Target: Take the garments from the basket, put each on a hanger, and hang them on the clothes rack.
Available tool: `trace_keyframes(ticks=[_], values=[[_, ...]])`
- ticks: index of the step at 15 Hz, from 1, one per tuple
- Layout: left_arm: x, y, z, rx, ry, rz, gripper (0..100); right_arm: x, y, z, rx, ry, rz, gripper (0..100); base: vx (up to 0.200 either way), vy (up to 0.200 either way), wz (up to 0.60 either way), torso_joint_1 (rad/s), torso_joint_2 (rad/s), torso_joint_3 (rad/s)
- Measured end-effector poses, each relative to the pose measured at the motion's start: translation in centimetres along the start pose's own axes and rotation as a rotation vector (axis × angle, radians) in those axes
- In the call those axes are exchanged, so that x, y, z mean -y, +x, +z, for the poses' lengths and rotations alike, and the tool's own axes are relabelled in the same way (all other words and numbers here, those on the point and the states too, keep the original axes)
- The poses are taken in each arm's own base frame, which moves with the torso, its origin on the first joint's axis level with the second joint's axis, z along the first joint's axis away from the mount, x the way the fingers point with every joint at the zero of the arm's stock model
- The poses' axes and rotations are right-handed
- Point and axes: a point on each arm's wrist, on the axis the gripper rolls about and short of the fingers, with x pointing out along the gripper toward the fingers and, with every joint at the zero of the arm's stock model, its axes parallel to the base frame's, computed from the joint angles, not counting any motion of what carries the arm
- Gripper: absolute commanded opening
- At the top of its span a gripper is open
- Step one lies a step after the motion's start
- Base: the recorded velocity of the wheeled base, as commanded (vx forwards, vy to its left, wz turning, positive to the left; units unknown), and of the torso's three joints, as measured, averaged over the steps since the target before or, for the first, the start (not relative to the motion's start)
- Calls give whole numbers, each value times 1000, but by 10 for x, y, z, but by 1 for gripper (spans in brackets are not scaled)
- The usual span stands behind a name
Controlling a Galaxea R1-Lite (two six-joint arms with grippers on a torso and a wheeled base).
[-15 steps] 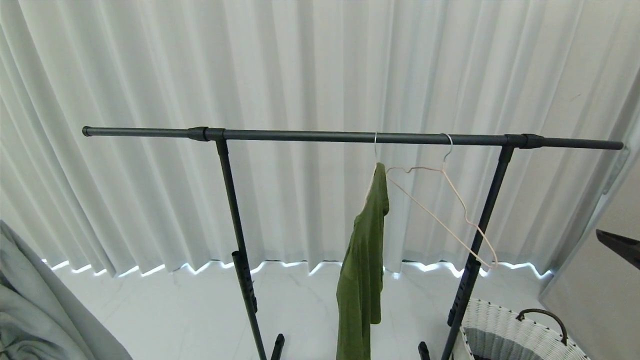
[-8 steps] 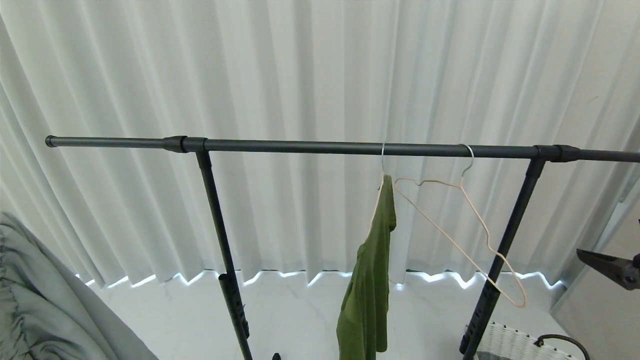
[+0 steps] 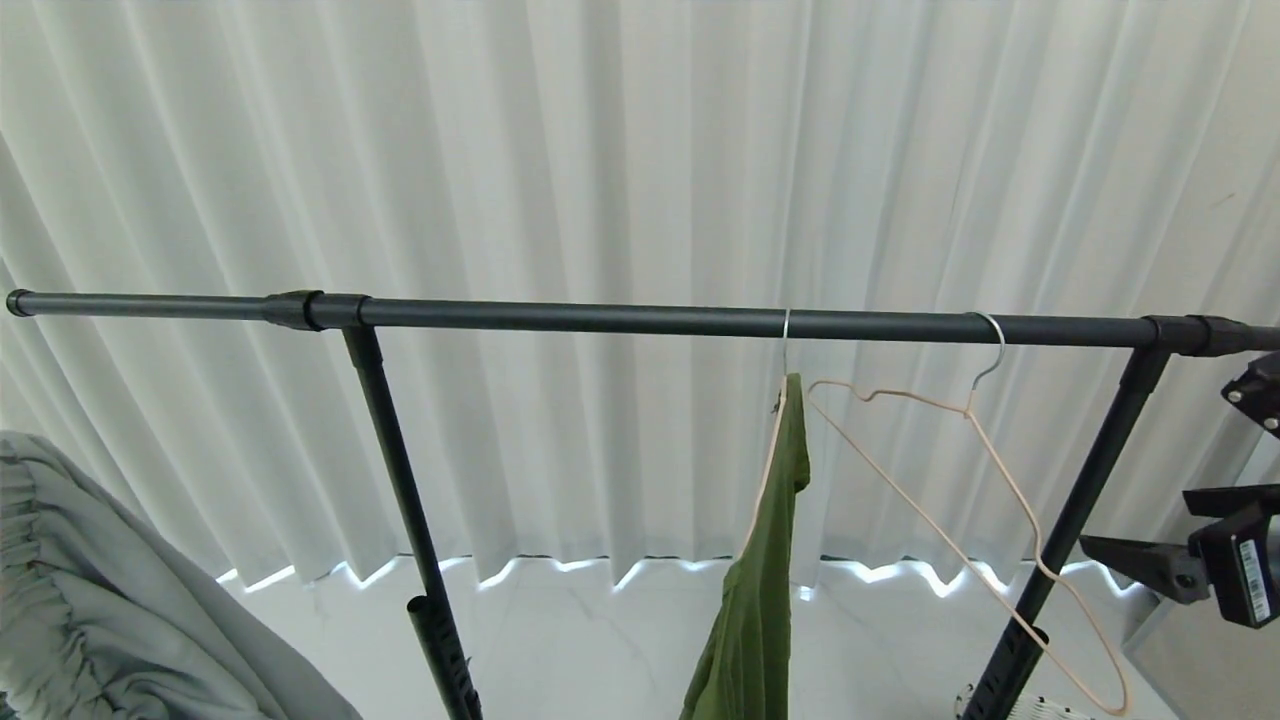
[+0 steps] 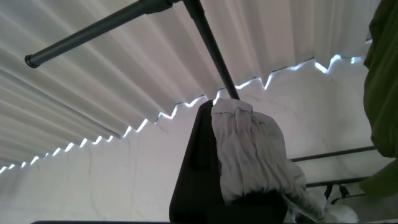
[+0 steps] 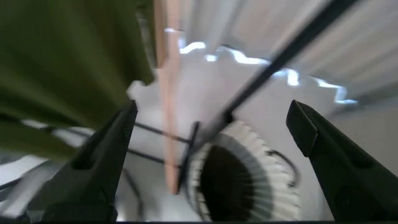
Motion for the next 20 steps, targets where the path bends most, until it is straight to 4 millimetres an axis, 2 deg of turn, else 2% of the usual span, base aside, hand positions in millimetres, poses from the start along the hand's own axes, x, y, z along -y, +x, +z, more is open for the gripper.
trace_keyframes(ticks=[4,12,14,17,18,20], values=[[-2,-2,-1,7,-7,-1,0,-2,26,0,-82,85,42,100,0,0,0,0,0,0],[-3,-3,-1,12,-8,-4,0,-3,114,2,-134,144,-8,100,0,0,0,0,0,0],[-2,-2,-1,9,-4,-4,0,-4,127,-3,-167,154,-33,100,0,0,0,0,0,0],[-1,-1,-2,3,3,-5,0,-6,136,-7,-198,169,-37,100,0,0,0,0,0,0],[-1,-1,-2,3,4,-5,0,-6,139,-7,-192,172,-37,0,0,0,0,0,0,0],[-1,-1,-2,3,4,-5,0,-6,141,-9,-197,171,-37,0,0,0,0,0,0,0]])
